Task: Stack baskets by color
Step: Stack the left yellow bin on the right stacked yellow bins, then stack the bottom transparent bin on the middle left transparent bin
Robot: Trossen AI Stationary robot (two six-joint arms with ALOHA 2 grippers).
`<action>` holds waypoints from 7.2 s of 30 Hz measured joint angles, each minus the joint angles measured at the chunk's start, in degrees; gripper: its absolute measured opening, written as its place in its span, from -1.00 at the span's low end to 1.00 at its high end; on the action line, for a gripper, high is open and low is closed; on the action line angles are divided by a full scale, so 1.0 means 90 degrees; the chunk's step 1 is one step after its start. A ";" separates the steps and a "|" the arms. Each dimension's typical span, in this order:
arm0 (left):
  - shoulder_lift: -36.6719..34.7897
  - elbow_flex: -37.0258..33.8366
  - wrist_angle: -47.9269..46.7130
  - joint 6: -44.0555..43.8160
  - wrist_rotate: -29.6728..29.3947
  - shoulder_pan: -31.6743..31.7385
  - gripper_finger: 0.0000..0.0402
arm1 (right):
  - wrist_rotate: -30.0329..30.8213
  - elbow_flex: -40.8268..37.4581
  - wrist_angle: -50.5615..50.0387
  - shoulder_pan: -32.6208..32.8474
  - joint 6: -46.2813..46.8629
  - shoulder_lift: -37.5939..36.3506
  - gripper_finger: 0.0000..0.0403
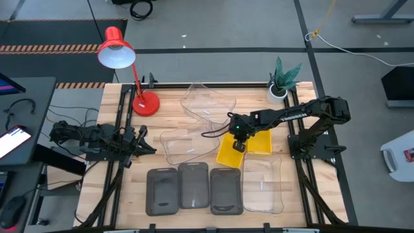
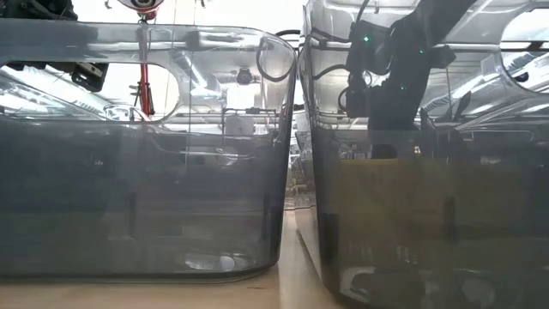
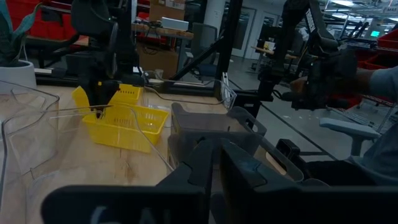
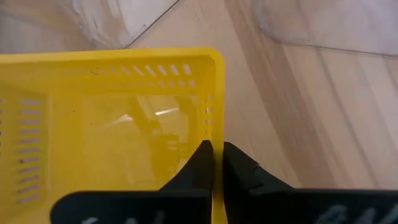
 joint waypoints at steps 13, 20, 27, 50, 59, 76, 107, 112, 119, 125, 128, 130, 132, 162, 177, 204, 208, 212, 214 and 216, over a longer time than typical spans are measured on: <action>-0.0002 0.0000 0.0000 -0.0003 -0.0002 0.0000 -0.85 | -0.0015 0.1067 -0.0918 -0.0063 -0.0257 0.0002 -0.94; -0.0002 0.0000 0.0000 -0.0002 0.0000 0.0000 -0.81 | 0.0300 0.1996 -0.1995 -0.0208 -0.0556 0.0002 -0.93; -0.0002 0.0000 -0.0002 -0.0002 -0.0002 0.0002 -0.83 | 0.0698 0.2748 -0.2943 -0.0281 -0.0878 0.0002 -0.93; 0.0000 -0.0001 0.0000 -0.0005 -0.0001 0.0001 -0.85 | 0.0523 0.2749 -0.4802 -0.1376 -0.2547 -0.1333 -0.92; -0.0002 0.0000 -0.0001 -0.0001 -0.0002 0.0001 -0.81 | -0.0112 0.1869 -0.4607 -0.1951 -0.3240 -0.1936 -0.92; -0.0001 0.0000 0.0000 -0.0003 -0.0002 0.0000 -0.81 | -0.1131 0.0399 -0.3382 -0.2305 -0.3638 -0.1983 -0.92; 0.0000 0.0000 -0.0002 -0.0005 -0.0002 0.0002 -0.84 | 0.0266 -0.0544 -0.2327 -0.2446 -0.3243 -0.1773 -0.20; 0.0000 -0.0002 -0.0001 -0.0005 -0.0001 0.0000 -0.81 | 0.1054 -0.0544 -0.2233 -0.2521 -0.3504 -0.1773 -0.20; -0.0002 -0.0001 0.0000 -0.0005 -0.0002 0.0000 -0.84 | 0.2098 -0.0544 -0.1864 -0.2753 -0.3968 -0.1773 -0.20; -0.0002 -0.0001 -0.0002 -0.0005 -0.0001 0.0002 -0.84 | 0.2883 -0.0544 -0.1267 -0.3012 -0.4350 -0.1773 -0.20; 0.0000 0.0000 -0.0002 -0.0003 -0.0002 0.0002 -0.82 | 0.2889 -0.0529 -0.0934 -0.3094 -0.4331 -0.1773 -0.20; 0.0000 -0.0001 0.0000 -0.0001 0.0000 0.0000 -0.81 | 0.2743 -0.0417 -0.1026 -0.3098 -0.4258 -0.1773 -0.20; 0.0000 0.0000 -0.0002 -0.0004 -0.0002 0.0000 -0.81 | 0.2662 -0.0190 -0.1274 -0.3071 -0.4069 -0.1773 -0.20; -0.0002 -0.0001 0.0000 -0.0003 -0.0001 0.0000 -0.82 | 0.0637 0.1746 -0.2355 0.0394 0.0399 -0.1783 -0.21; -0.0001 0.0000 0.0000 -0.0002 -0.0002 0.0002 -0.84 | 0.1723 0.1746 -0.1999 0.3032 0.2802 -0.1489 -0.21; 0.0000 0.0000 -0.0002 -0.0005 -0.0002 0.0002 -0.82 | 0.0522 0.1746 -0.5575 0.3907 0.3769 -0.0452 -0.21; -0.0001 -0.0002 -0.0002 -0.0005 -0.0002 0.0002 -0.85 | 0.0545 0.1746 -0.5970 0.3660 0.3085 -0.0454 -0.21; -0.0001 -0.0001 -0.0002 -0.0005 -0.0001 0.0001 -0.84 | 0.0547 0.1746 -0.5981 0.3410 0.2354 -0.0457 -0.21; 0.0000 0.0000 0.0000 -0.0002 0.0000 0.0000 -0.83 | 0.0544 0.1746 -0.5933 0.3251 0.2030 -0.0457 -0.21; -0.0002 -0.0001 -0.0001 -0.0005 -0.0002 0.0001 -0.82 | 0.0542 0.1700 -0.5812 0.3060 0.1782 -0.0459 -0.23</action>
